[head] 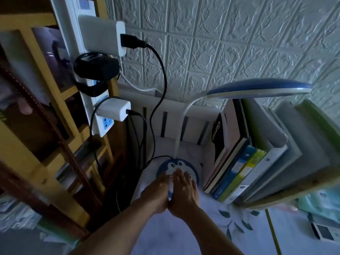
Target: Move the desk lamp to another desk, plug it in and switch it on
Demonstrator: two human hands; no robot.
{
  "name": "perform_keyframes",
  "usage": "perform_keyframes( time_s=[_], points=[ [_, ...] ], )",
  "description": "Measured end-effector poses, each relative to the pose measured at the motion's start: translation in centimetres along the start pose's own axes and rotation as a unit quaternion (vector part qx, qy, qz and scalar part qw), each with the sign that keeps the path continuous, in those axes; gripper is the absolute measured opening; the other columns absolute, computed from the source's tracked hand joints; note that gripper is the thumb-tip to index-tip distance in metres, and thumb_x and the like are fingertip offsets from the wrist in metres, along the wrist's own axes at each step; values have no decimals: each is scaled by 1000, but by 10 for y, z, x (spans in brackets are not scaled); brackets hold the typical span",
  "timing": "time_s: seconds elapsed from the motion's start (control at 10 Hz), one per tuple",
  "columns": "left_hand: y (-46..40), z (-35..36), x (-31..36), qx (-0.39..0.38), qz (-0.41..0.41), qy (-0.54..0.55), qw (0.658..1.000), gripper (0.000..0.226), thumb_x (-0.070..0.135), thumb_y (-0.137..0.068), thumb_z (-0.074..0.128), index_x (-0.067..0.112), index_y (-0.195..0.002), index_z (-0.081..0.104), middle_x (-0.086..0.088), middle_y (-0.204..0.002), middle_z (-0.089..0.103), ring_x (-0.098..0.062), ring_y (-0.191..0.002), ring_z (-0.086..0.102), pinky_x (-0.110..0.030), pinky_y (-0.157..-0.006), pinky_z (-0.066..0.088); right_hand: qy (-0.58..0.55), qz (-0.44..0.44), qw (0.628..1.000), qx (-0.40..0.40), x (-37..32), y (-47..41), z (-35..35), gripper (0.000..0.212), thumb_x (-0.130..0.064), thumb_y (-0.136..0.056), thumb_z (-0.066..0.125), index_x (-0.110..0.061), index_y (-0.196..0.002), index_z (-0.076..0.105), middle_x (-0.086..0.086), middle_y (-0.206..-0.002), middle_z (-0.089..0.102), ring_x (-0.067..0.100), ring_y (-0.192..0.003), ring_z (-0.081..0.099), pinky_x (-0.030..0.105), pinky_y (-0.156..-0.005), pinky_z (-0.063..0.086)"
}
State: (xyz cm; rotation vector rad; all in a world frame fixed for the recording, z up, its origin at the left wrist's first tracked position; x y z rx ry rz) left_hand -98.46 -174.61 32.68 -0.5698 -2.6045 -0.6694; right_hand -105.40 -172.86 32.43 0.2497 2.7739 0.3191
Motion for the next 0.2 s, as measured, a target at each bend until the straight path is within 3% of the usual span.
perform_keyframes(
  time_s=[0.2],
  points=[
    [3,-4,-1,-3,-4,11,1000,66,14,-90,49,12,-148,18,-11,-159,14,-28,-142,29,-37,-115,30,-18,-2,999,-28,-3,1,-6,92,-32,-84,61,-12,-151,1,3,-161,-5,26,-148,-5,38,-121,12]
  ],
)
Point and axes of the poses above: each hand's wrist, its own y-axis away from the middle knuckle, its own z-axis out of the palm, x = y × z, the point moved 9 cm from there along -y, towards the middle knuckle
